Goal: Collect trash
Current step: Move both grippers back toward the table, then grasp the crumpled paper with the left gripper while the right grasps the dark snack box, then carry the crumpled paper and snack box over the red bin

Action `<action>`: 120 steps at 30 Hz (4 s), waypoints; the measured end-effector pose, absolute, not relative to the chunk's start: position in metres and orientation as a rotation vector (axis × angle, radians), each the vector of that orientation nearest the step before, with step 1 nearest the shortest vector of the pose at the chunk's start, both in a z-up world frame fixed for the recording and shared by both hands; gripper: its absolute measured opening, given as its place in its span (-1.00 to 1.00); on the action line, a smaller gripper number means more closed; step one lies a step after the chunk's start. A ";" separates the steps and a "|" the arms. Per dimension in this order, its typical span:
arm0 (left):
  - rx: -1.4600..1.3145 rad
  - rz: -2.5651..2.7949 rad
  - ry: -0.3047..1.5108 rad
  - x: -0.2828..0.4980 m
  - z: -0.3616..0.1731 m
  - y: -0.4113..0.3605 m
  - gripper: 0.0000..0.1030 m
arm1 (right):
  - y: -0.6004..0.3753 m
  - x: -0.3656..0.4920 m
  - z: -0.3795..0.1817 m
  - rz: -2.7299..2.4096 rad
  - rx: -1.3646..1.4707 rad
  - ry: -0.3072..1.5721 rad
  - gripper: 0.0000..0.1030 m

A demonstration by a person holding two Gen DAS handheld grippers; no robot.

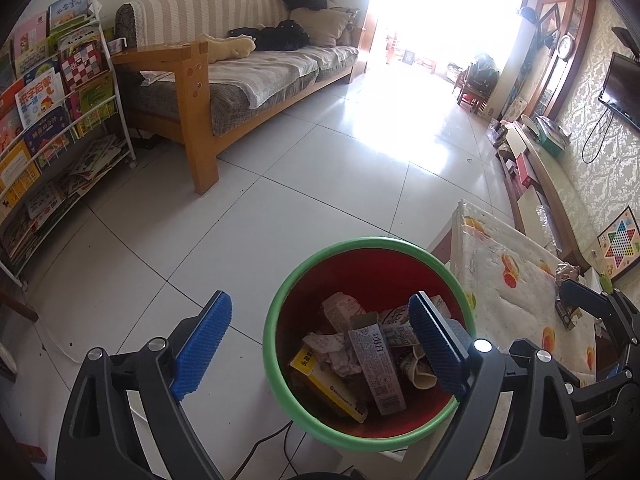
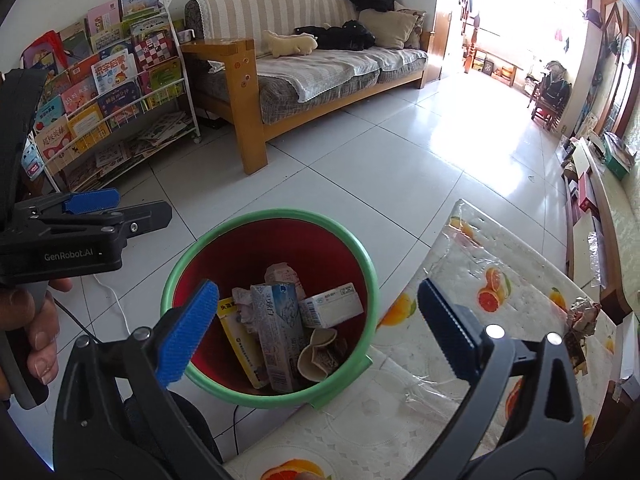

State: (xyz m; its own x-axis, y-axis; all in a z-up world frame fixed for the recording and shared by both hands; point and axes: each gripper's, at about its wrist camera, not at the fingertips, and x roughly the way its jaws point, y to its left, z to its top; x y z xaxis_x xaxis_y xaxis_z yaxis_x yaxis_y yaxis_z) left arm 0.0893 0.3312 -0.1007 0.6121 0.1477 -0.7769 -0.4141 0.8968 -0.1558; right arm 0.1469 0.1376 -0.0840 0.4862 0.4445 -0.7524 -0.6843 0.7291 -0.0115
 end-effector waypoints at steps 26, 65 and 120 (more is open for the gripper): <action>-0.154 -0.089 0.877 0.190 -0.068 0.051 0.85 | -0.169 0.183 -0.071 0.275 -0.099 0.788 0.91; -0.088 -0.194 1.224 0.434 -0.225 -0.132 0.71 | -0.294 0.248 -0.159 0.174 0.031 0.964 0.91; -0.218 -0.175 0.941 0.255 -0.096 0.043 0.00 | -0.192 0.301 -0.175 0.307 -0.221 0.962 -0.24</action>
